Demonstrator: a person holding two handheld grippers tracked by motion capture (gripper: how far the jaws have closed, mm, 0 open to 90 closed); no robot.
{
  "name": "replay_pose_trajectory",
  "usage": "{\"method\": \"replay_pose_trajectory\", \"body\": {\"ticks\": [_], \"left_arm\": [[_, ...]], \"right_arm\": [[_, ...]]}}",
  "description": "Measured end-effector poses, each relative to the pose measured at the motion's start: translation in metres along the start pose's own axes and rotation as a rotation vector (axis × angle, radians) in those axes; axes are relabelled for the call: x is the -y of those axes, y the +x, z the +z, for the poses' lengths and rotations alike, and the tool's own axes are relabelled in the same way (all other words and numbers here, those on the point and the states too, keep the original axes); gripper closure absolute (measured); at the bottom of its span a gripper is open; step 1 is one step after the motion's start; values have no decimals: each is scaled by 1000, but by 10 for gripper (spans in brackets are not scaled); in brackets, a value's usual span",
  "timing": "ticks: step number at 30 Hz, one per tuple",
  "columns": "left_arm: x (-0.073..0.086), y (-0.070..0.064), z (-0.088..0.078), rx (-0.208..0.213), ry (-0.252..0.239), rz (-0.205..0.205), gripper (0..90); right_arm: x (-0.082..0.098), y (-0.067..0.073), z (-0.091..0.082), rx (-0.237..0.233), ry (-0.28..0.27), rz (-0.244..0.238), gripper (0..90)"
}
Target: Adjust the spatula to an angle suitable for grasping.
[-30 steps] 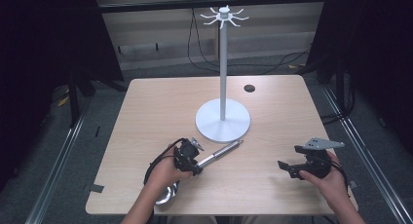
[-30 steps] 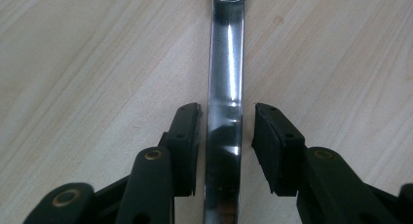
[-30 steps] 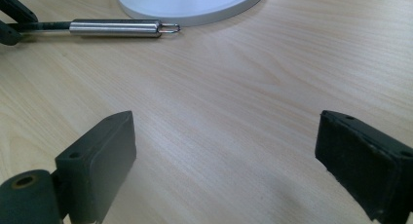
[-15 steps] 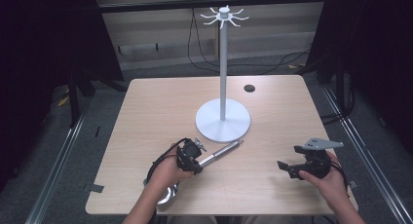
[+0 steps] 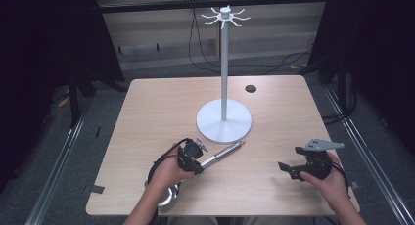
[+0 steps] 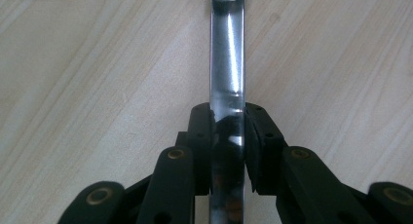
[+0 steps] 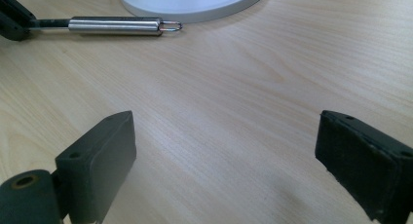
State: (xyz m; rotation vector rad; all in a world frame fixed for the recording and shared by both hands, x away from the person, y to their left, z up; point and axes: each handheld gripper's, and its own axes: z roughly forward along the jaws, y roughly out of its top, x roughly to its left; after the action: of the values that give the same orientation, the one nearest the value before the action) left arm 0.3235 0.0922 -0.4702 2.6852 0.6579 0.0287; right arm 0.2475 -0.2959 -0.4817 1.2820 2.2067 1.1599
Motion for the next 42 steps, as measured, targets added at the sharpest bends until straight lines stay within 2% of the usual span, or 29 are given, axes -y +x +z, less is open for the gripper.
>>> {"method": "replay_pose_trajectory", "body": {"ticks": [6,9,11,19,26,31,32,33,35,42], "left_arm": [[0,0,-1,13,-1,10,751],[1,-1,-3,8,-19,-3,751],[0,-1,-6,2,-18,14,752],[-2,-2,-15,-9,-56,2,755],[-1,3,-31,-10,-119,-10,755],[0,5,-37,-7,-160,-20,754],[1,5,-38,1,-170,-32,754],[1,6,-39,-3,-171,-23,754],[0,6,-42,5,-193,-30,754],[-3,4,-47,-5,-267,-45,754]], "right_arm": [[0,0,0,2,1,3,72],[0,0,0,3,0,5,72],[0,0,0,0,-1,3,72],[0,0,0,0,-2,4,72],[0,0,0,-3,0,5,72],[0,0,1,-5,0,8,72],[0,1,2,-5,0,10,72],[0,1,2,-3,1,8,72],[0,1,2,-5,1,8,72],[-1,3,4,-6,-2,8,72]]}}
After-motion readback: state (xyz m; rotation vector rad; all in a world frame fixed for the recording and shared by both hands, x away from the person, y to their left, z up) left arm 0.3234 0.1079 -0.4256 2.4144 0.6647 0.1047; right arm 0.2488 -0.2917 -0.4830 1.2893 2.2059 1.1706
